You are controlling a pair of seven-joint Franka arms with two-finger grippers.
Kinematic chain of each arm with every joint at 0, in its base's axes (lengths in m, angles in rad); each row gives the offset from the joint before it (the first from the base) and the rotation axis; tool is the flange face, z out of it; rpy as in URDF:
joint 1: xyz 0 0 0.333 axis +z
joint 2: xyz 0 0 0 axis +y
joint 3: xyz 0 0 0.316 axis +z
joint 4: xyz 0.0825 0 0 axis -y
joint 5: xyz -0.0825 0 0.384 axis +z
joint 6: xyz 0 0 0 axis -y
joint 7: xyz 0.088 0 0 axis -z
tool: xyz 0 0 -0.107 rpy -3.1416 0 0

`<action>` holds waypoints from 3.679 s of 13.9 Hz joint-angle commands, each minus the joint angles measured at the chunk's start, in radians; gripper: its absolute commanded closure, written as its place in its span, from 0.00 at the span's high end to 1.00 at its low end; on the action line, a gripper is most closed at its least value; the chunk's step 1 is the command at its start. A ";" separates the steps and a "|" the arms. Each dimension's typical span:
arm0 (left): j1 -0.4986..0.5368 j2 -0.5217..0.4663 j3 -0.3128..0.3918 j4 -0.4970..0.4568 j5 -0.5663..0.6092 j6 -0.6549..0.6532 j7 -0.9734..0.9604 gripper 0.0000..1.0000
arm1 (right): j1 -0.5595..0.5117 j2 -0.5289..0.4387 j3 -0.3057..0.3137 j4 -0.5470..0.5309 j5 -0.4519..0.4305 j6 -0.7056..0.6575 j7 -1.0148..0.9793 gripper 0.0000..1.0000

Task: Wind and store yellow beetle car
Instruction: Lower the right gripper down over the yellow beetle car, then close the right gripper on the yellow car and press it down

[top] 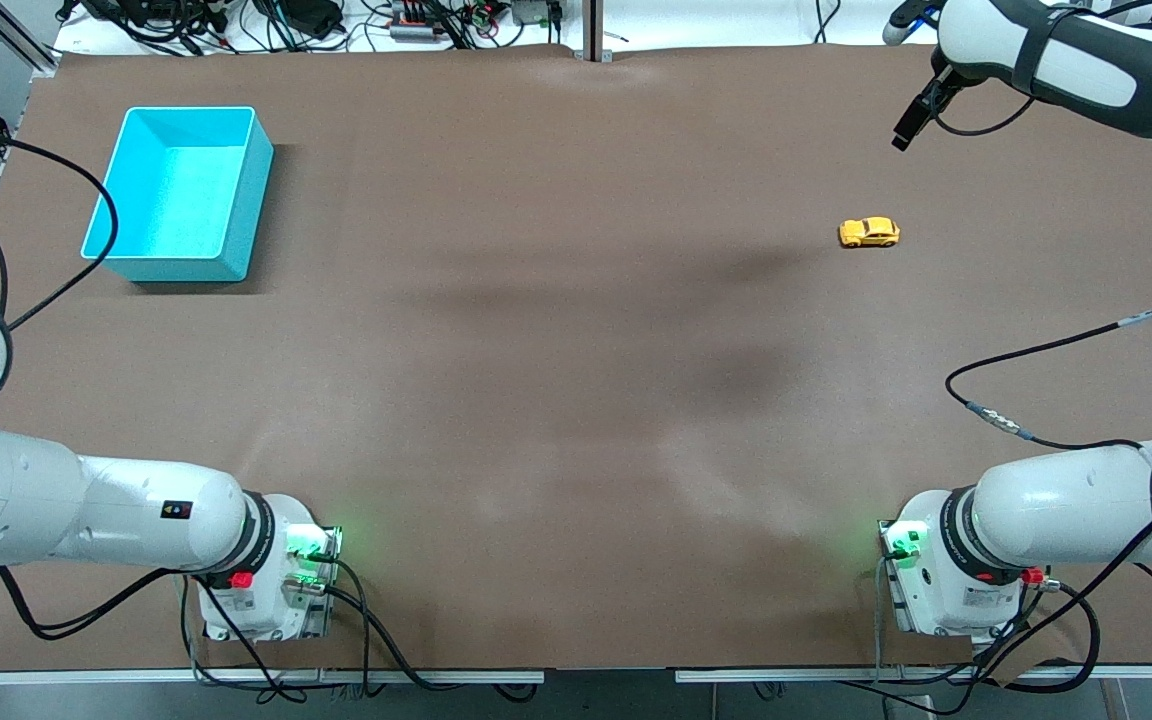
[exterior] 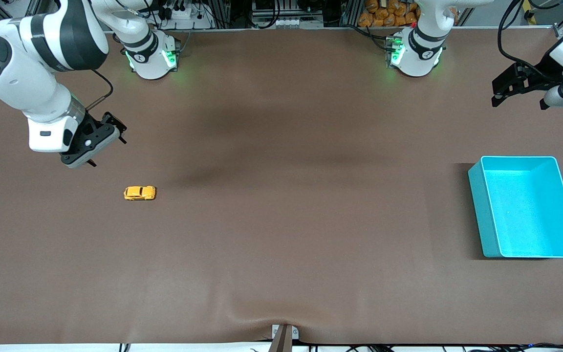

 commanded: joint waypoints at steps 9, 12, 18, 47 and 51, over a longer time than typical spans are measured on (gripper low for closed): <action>0.007 -0.002 0.003 0.014 0.025 -0.013 0.010 1.00 | -0.018 0.014 -0.007 -0.126 -0.010 0.165 -0.182 1.00; 0.008 0.000 0.006 0.014 0.025 -0.012 0.009 1.00 | -0.019 0.027 -0.009 -0.137 -0.010 0.197 -0.248 1.00; 0.008 0.003 0.007 0.014 0.025 -0.010 0.009 1.00 | -0.021 0.130 -0.073 -0.194 -0.010 0.387 -0.558 1.00; 0.008 0.004 0.007 0.014 0.025 -0.009 0.009 1.00 | 0.068 0.455 -0.155 -0.154 -0.043 0.590 -0.805 0.66; 0.008 0.004 0.007 0.014 0.025 -0.009 0.009 1.00 | 0.077 0.468 -0.171 -0.153 -0.043 0.596 -0.805 0.47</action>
